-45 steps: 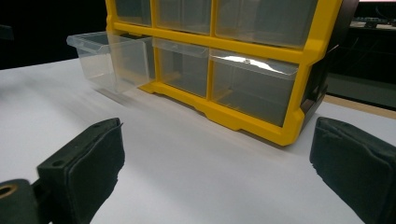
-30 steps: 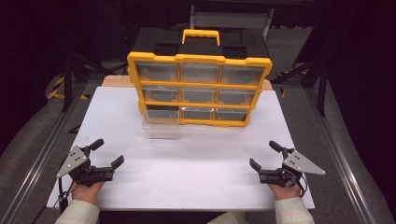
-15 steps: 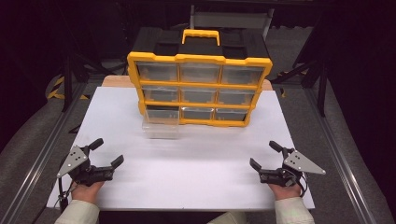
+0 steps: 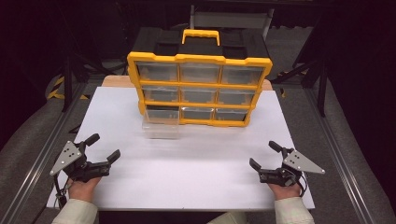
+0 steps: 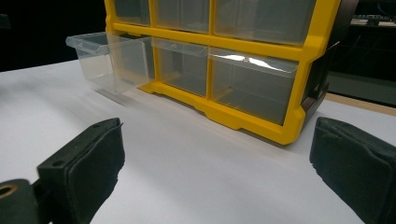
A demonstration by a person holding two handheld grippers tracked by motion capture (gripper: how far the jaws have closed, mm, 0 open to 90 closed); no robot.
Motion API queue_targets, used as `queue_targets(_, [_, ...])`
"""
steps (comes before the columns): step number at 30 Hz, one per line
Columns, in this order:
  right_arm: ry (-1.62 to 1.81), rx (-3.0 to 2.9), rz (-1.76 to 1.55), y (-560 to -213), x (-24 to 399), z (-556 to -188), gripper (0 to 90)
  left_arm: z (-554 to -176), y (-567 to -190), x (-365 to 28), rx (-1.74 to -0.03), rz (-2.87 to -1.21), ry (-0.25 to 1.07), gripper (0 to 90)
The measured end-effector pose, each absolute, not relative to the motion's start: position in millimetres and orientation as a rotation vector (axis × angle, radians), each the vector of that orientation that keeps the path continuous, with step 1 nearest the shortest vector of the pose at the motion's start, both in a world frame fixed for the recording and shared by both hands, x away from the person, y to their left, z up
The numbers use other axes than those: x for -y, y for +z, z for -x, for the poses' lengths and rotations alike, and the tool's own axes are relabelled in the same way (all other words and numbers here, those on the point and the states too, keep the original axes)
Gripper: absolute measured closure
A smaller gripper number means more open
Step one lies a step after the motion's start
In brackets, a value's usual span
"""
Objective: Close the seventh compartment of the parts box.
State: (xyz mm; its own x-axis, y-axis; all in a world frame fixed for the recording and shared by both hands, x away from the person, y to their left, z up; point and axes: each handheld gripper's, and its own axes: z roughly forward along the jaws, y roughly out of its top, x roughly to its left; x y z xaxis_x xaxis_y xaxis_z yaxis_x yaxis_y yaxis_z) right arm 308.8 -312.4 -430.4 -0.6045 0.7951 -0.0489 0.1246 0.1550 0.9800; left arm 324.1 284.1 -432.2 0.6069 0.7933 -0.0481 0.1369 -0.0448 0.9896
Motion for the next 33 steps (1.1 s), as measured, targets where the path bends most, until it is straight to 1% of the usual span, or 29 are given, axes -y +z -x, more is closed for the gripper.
queue_targets(2, [1.488,-1.857,-0.878,-431,312,-309,3.7,-323,-430,-284,-0.806,-1.543,0.639,3.3])
queue_targets(5, [1.485,-1.858,-0.878,-431,312,-309,3.7,-326,-429,-284,-0.808,-1.526,0.610,7.3])
queue_targets(8, [1.483,-1.860,-0.878,-431,312,-309,3.7,-332,-428,-283,-0.822,-1.469,0.506,9.9])
queue_targets(10, [1.484,-1.861,-0.878,-431,312,-310,3.7,-335,-425,-280,-0.808,-1.448,0.461,10.7])
queue_targets(16, [1.481,-1.863,-0.879,-431,312,-310,3.7,-342,-413,-258,-0.715,-1.519,0.468,11.2])
queue_targets(21, [1.482,-1.866,-0.882,-432,312,-310,3.8,-349,-410,-247,-0.693,-1.537,0.449,11.1])
queue_targets(24, [1.486,-1.872,-0.884,-432,312,-311,3.7,-355,-409,-239,-0.676,-1.537,0.395,10.9])
queue_targets(33, [1.497,-1.879,-0.893,-433,312,-312,3.7,-364,-403,-215,-0.632,-1.572,0.379,11.5])
